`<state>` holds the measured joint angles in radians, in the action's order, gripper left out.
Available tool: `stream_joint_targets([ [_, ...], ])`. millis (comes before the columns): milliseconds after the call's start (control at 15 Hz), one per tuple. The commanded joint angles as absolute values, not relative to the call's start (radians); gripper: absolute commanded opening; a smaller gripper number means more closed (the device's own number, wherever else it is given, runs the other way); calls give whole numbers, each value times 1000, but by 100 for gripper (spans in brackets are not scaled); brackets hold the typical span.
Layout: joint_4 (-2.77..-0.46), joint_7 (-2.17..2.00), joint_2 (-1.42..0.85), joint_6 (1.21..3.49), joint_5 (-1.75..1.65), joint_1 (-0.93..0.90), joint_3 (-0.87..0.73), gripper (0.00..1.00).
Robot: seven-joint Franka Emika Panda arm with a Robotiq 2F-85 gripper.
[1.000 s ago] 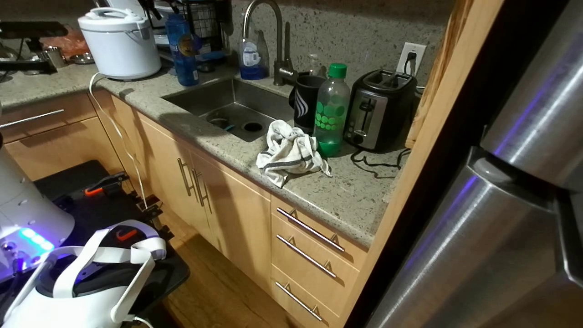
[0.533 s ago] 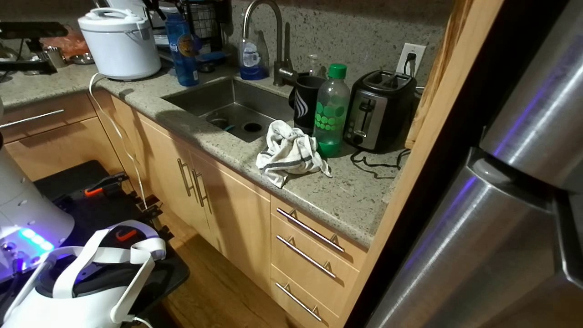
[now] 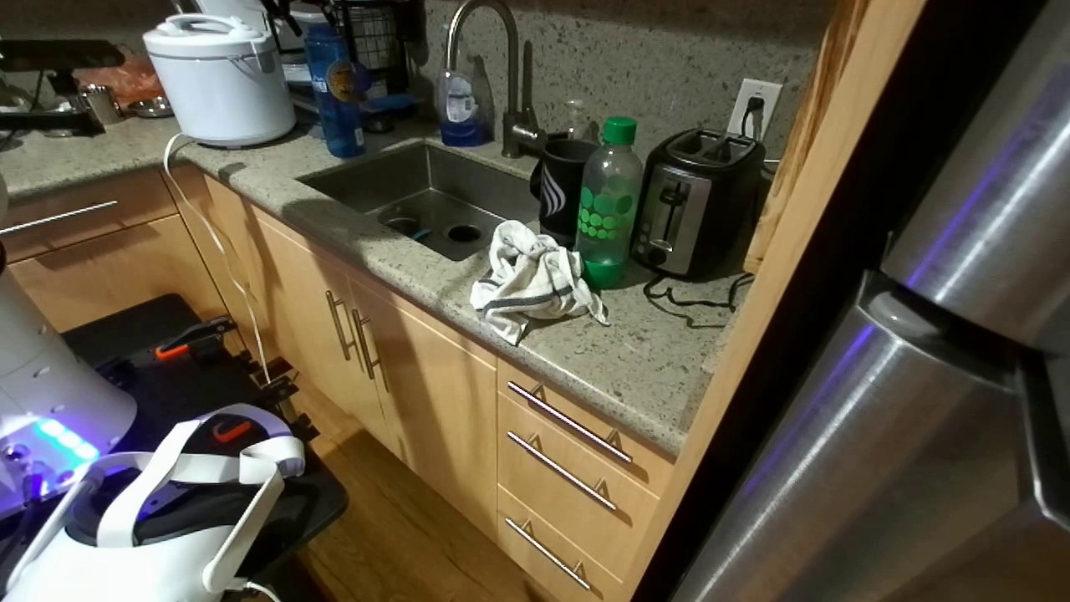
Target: Put the blue bottle, the black mug, and the green bottle in the sink
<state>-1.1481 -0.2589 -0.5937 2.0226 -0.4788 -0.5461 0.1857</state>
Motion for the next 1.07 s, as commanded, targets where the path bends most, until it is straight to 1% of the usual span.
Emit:
stream_joint_targets([
  [0,-1098,-234,-610,1992,-473,-543,187,100],
  [1000,-1078,-228,-610,1935,-436,-509,196,100],
])
